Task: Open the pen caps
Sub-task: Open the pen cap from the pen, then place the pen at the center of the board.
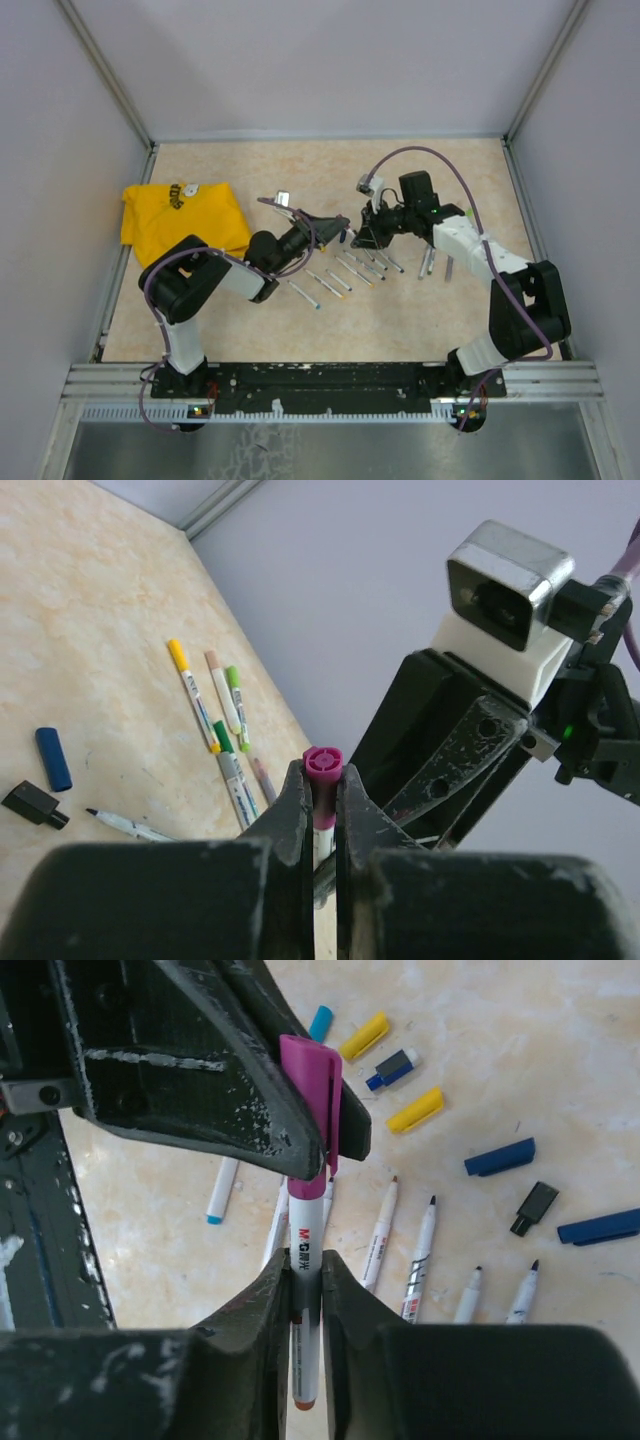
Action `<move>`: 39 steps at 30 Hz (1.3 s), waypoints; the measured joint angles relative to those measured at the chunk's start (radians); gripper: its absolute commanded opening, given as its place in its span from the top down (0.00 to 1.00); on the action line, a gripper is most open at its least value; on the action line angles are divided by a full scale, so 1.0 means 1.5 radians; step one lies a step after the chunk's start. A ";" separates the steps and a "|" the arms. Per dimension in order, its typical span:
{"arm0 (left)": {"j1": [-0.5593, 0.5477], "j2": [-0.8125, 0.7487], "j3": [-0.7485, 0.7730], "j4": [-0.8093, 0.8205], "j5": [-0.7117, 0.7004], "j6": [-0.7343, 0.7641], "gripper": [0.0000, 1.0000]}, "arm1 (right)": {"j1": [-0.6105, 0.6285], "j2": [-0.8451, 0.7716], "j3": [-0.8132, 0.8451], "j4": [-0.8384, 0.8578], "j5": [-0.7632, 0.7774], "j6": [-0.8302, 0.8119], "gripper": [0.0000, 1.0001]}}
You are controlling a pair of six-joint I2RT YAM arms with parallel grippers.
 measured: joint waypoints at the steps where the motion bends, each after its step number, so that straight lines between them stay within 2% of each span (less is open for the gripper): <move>1: 0.000 0.000 0.000 0.000 0.000 0.003 1.00 | 0.004 0.000 0.000 -0.001 -0.005 0.000 1.00; 9: 0.045 -0.017 -0.001 0.003 0.046 0.010 1.00 | 0.011 0.000 0.002 0.032 -0.017 0.000 1.00; 11: 0.078 -0.025 0.000 0.017 0.053 -0.003 1.00 | 0.015 0.001 0.008 0.033 -0.011 -0.006 1.00; 16: 0.226 -0.047 0.025 0.021 -0.008 -0.028 1.00 | 0.015 0.001 0.006 -0.013 -0.028 -0.019 1.00; 18: 0.244 -0.066 0.024 0.018 -0.021 -0.029 1.00 | 0.016 0.001 0.006 -0.021 -0.025 -0.023 1.00; 20: 0.243 -0.099 0.014 0.016 -0.019 -0.022 1.00 | 0.016 0.001 0.005 -0.021 -0.002 -0.024 1.00; 23: 0.239 -0.175 -0.023 -0.004 0.008 0.007 1.00 | 0.013 0.001 0.005 -0.020 0.087 -0.031 1.00; 31: 0.235 -0.404 -0.114 -0.251 0.094 0.153 1.00 | -0.046 0.033 0.022 -0.052 0.307 -0.064 1.00; 39: 0.235 -0.603 -0.205 -0.450 0.106 0.252 1.00 | -0.073 0.103 0.041 -0.115 0.367 -0.082 1.00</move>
